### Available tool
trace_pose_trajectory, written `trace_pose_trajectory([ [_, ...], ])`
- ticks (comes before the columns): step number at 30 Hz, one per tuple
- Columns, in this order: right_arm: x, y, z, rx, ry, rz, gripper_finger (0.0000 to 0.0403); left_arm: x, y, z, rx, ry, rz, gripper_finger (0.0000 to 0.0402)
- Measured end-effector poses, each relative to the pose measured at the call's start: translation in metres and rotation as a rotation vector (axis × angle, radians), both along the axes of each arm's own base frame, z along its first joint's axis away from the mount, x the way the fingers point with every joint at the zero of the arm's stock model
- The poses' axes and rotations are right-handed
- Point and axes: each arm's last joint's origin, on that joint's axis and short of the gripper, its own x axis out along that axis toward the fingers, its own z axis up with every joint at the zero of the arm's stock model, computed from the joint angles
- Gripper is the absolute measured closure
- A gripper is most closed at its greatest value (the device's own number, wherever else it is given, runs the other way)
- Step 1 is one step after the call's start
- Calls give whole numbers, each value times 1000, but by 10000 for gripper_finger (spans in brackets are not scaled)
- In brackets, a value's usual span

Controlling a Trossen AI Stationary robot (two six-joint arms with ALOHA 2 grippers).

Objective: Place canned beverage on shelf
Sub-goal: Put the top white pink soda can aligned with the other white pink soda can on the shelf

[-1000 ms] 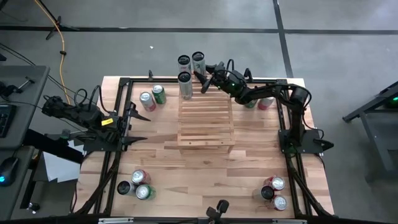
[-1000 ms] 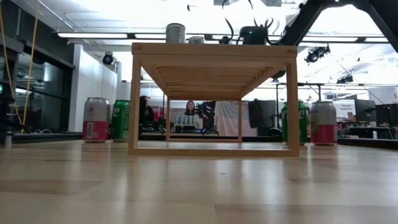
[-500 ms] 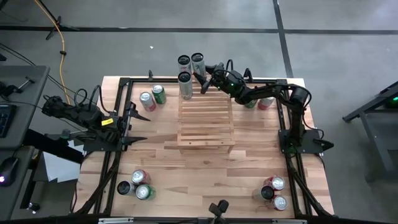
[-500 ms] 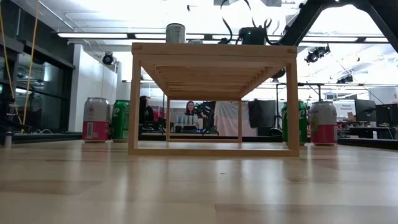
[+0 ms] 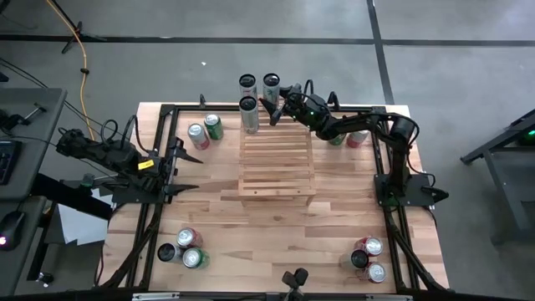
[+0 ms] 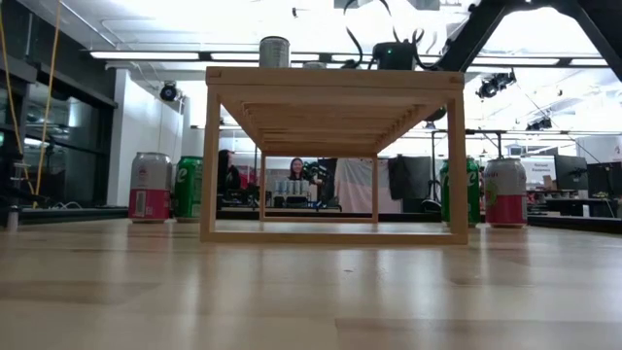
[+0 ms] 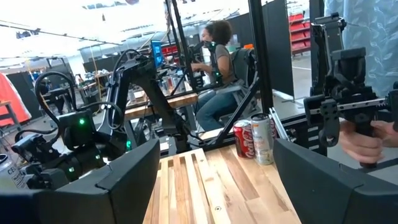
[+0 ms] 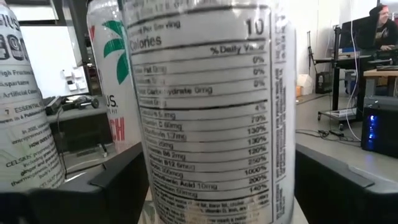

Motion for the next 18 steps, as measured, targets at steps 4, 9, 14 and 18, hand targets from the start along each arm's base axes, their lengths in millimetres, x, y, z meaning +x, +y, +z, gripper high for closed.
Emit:
trace_pose_trajectory([
  [4, -2, 1, 8, -21, 8, 0, 74, 1, 0, 0, 1, 3, 0, 96],
  [9, -6, 4, 16, -12, 81, -2, 73, 1, -1, -1, 3, 6, 0, 96],
  [14, -11, 7, 24, -11, 157, -3, 73, 1, 0, 0, 2, 5, 0, 96],
  [18, -16, 9, 31, -3, 201, -1, 73, 1, -1, -1, 3, 5, 0, 96],
])
